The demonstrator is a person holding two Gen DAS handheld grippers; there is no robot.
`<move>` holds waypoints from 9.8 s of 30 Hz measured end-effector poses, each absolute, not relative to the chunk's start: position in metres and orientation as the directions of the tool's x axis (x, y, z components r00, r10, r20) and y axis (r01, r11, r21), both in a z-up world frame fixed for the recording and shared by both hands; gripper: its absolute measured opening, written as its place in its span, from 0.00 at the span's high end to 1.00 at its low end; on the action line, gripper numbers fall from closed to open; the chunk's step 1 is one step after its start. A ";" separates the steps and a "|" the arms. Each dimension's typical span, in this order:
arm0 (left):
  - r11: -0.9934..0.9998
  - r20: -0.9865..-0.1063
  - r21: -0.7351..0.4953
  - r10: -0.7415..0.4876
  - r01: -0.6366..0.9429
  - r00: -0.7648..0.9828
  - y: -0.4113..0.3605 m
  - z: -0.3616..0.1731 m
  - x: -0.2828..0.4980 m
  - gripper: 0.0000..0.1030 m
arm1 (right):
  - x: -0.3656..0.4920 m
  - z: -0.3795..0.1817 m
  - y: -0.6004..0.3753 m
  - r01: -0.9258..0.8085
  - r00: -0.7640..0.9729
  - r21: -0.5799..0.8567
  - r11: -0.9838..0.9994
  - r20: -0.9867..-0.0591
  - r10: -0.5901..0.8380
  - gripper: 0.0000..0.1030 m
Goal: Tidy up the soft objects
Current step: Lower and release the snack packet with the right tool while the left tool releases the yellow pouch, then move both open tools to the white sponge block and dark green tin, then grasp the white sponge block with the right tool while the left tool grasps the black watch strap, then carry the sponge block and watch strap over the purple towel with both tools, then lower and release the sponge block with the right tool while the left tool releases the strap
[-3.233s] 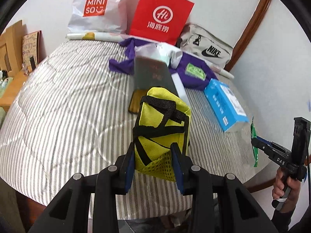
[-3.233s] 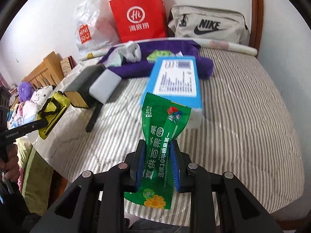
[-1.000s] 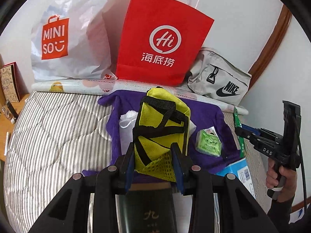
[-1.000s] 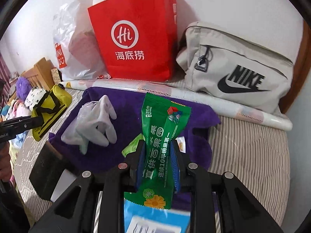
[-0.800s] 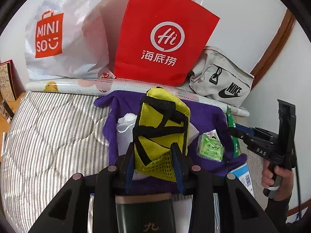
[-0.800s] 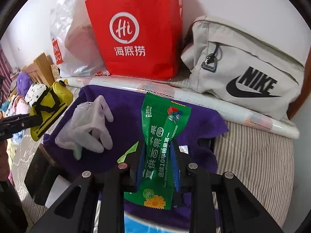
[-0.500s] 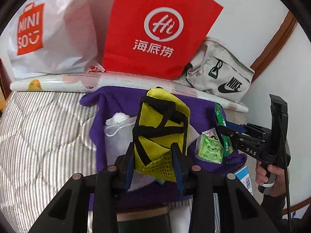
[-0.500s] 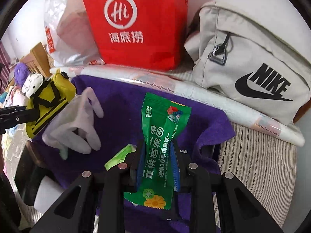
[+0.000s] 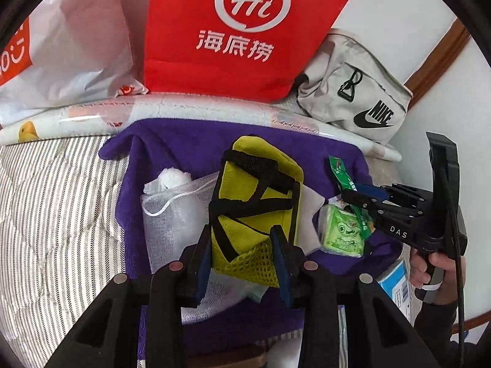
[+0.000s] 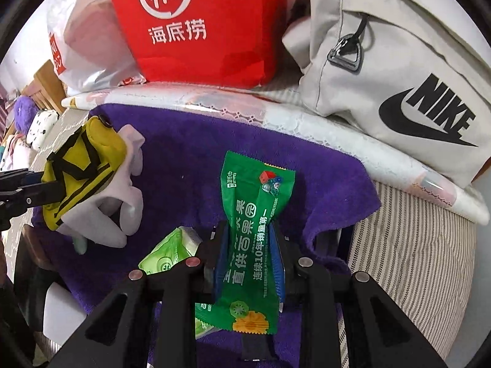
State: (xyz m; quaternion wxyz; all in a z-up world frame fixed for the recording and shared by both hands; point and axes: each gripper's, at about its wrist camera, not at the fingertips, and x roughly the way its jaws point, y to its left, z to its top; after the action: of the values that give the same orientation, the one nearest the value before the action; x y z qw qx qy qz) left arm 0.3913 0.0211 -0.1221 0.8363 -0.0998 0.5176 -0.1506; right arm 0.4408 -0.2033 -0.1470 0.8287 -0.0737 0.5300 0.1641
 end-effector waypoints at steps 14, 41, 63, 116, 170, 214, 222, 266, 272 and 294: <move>0.932 -0.848 -0.333 -0.362 0.144 0.387 0.019 -0.129 0.399 0.65 | 0.445 -0.158 -0.193 -0.356 0.363 0.039 0.934 -0.915 0.176 0.69; 0.956 -0.846 -0.277 -0.293 0.103 0.445 0.050 -0.077 0.325 0.44 | 0.338 -0.069 -0.189 -0.392 0.521 0.017 0.920 -0.820 0.237 0.54; 0.946 -0.832 -0.325 -0.294 0.016 0.471 0.114 -0.100 0.222 0.44 | 0.182 -0.137 -0.081 -0.615 0.499 -0.043 0.788 -0.795 0.346 0.47; 0.962 -0.860 -0.233 -0.272 0.142 0.433 0.010 -0.154 0.133 0.45 | 0.064 -0.102 -0.181 -0.409 0.669 0.061 0.910 -0.659 0.345 0.59; 0.957 -0.809 0.002 -0.170 0.291 0.563 -0.028 -0.166 0.122 0.81 | 0.080 -0.163 -0.241 -0.161 0.599 0.162 0.974 -0.768 0.227 0.37; 0.977 -0.721 -0.159 -0.212 0.140 0.660 0.060 -0.072 0.122 0.81 | 0.094 -0.071 -0.228 -0.333 0.685 0.064 0.941 -0.669 0.288 0.60; 0.979 -0.714 -0.164 -0.205 0.124 0.669 0.057 -0.054 0.156 0.81 | 0.139 -0.053 -0.222 -0.365 0.699 0.048 0.930 -0.645 0.308 0.60; 0.965 -0.764 -0.242 -0.256 0.104 0.592 0.045 -0.067 0.335 0.81 | 0.353 -0.078 -0.216 -0.360 0.619 0.013 0.933 -0.745 0.249 0.60; 0.966 -0.776 -0.235 -0.255 0.111 0.576 0.041 -0.073 0.352 0.81 | 0.374 -0.092 -0.216 -0.359 0.587 0.006 0.933 -0.776 0.231 0.60; 0.966 -0.802 -0.237 -0.253 0.101 0.541 0.041 -0.096 0.376 0.81 | 0.414 -0.136 -0.199 -0.421 0.433 0.077 0.904 -0.858 0.275 0.55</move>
State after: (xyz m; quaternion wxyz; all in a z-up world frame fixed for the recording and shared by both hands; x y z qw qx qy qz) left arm 0.3758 0.0414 -0.0963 0.8739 -0.0815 0.4684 -0.1013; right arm 0.4141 -0.1990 -0.1362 0.8432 -0.0743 0.4907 0.2065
